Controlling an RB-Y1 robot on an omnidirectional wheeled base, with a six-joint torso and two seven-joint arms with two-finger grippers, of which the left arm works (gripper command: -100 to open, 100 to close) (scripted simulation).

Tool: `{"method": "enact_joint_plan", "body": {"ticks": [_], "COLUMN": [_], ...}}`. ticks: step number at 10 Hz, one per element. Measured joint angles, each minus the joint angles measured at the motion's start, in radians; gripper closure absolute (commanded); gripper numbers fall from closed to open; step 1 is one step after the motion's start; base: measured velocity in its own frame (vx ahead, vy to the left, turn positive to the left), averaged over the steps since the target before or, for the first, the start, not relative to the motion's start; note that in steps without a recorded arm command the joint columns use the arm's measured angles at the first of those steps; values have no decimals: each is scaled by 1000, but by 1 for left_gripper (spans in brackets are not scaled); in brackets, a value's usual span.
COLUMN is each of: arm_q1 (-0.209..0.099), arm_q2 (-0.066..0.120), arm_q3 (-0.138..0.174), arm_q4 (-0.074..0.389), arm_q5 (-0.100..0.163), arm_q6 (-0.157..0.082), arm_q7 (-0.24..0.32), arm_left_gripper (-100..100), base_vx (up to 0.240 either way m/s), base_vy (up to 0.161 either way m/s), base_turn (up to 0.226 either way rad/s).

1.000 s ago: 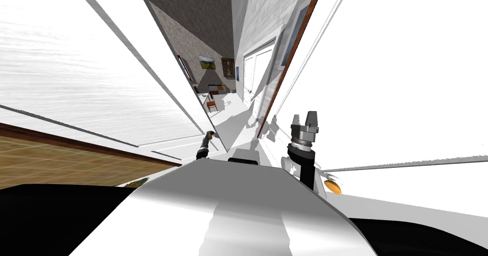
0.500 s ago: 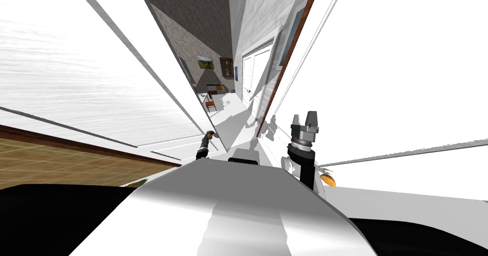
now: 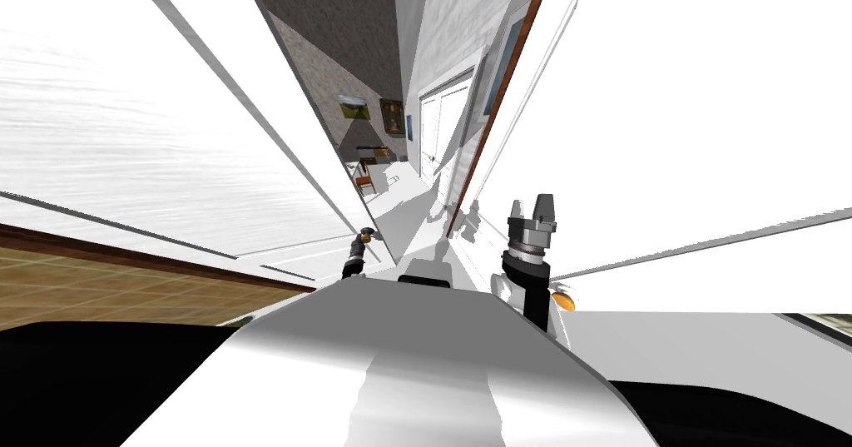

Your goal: Pull the door open

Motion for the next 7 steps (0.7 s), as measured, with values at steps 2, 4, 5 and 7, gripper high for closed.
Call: {"method": "enact_joint_plan", "body": {"ticks": [2,4,5,7], "arm_q1": [-5,-14,-12,-11], "arm_q2": [6,14,18,15], "arm_q3": [-7,-14,-20,-27], "arm_q4": [17,34,31,26], "arm_q5": [17,35,51,70], "arm_q6": [-7,-12,-9,-3], "arm_q7": [48,95,126,173], "arm_left_gripper": [100,100,100,100], "base_vx": [-38,-57,-48,-48], "base_vy": [0,9,9,12], "base_turn": [-38,-85,-27,-55]}}
